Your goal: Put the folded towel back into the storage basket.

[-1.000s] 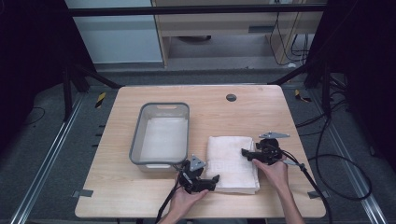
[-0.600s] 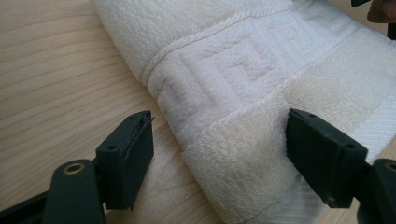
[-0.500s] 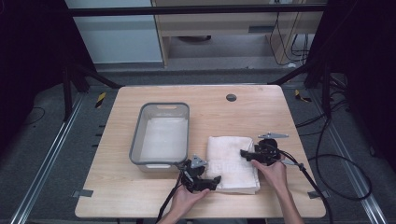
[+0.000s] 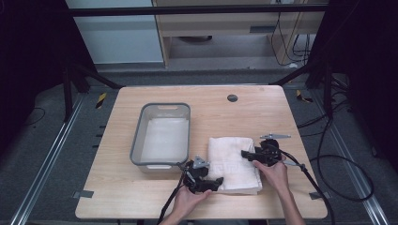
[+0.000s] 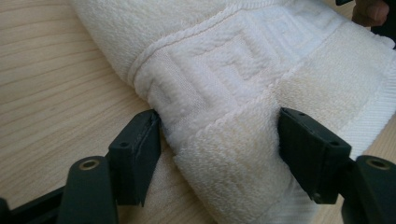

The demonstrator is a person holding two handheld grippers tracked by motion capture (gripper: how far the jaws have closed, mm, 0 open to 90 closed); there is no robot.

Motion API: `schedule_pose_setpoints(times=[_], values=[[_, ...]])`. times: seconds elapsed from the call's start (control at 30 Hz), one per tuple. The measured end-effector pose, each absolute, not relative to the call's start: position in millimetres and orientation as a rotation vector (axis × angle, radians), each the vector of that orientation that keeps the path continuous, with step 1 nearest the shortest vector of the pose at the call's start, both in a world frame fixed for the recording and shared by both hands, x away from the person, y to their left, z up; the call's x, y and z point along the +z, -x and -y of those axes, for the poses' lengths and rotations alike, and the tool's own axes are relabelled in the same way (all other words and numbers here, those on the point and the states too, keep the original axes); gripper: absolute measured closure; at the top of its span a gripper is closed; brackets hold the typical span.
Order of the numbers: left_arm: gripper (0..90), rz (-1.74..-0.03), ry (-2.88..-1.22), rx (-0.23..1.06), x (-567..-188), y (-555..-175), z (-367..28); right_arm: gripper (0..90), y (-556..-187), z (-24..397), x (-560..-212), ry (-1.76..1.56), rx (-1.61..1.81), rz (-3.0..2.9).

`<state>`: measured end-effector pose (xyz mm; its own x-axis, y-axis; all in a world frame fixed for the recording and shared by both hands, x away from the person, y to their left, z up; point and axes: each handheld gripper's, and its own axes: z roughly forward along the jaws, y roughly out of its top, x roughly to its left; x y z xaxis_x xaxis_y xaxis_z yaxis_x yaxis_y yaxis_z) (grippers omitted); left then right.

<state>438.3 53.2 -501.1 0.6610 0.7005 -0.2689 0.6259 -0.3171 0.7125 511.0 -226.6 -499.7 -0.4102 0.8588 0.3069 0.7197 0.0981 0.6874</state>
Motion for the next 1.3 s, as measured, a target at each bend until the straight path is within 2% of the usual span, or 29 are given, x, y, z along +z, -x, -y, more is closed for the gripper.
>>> schedule_pose_setpoints(times=[0.5, 0.87, 1.3], values=[[45.9, -1.034, -2.037, 0.069, -499, -437, -53, 56.6, -510, 227, -499, -1.633, 1.274, -2.212], [60.6, -1.027, -2.022, 0.048, -495, -436, -55, 64.5, -508, 228, -493, -1.645, 1.296, -2.197], [65.9, -1.014, -2.002, 0.043, -488, -433, -58, 67.7, -500, 231, -476, -1.588, 1.332, -2.177]])
